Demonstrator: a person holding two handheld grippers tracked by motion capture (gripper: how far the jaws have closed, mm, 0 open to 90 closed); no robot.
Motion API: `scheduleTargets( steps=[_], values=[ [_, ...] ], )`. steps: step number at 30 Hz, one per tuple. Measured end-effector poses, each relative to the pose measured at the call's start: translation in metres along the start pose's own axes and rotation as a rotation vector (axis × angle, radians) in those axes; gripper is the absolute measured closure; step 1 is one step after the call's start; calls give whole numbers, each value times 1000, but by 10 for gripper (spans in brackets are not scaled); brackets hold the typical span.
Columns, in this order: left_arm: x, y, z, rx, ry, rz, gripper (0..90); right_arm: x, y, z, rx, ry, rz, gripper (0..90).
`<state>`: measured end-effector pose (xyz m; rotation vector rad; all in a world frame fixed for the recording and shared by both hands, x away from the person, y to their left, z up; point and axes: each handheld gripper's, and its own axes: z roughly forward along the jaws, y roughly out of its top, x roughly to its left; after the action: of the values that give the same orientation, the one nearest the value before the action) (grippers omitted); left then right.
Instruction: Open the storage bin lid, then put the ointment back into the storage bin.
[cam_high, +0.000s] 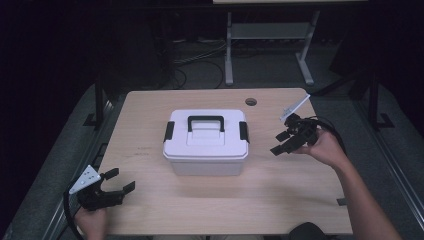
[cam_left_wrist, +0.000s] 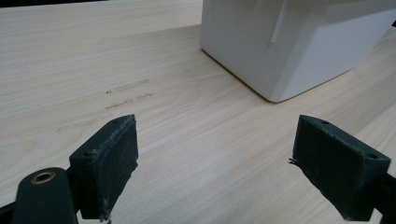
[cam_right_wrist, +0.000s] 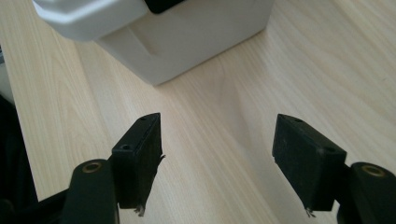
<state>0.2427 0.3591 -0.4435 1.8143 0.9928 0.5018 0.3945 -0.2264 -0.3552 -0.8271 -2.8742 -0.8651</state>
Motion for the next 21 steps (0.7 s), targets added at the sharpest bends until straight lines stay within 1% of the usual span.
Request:
scheduleTargets(
  steps=[7, 12, 15, 21],
  values=[
    [0, 0, -1, -3, 2, 1, 134, 1, -11, 7, 0, 8, 9, 316],
    [0, 0, -1, -1, 3, 3, 134, 2, -18, 11, 11, 12, 16, 316],
    [1, 0, -1, -1, 2, 1, 134, 2, -22, 13, 18, 11, 22, 316],
    [1, 0, -1, -1, 5, 3, 134, 2, -28, 14, 12, 13, 27, 315]
  ],
)
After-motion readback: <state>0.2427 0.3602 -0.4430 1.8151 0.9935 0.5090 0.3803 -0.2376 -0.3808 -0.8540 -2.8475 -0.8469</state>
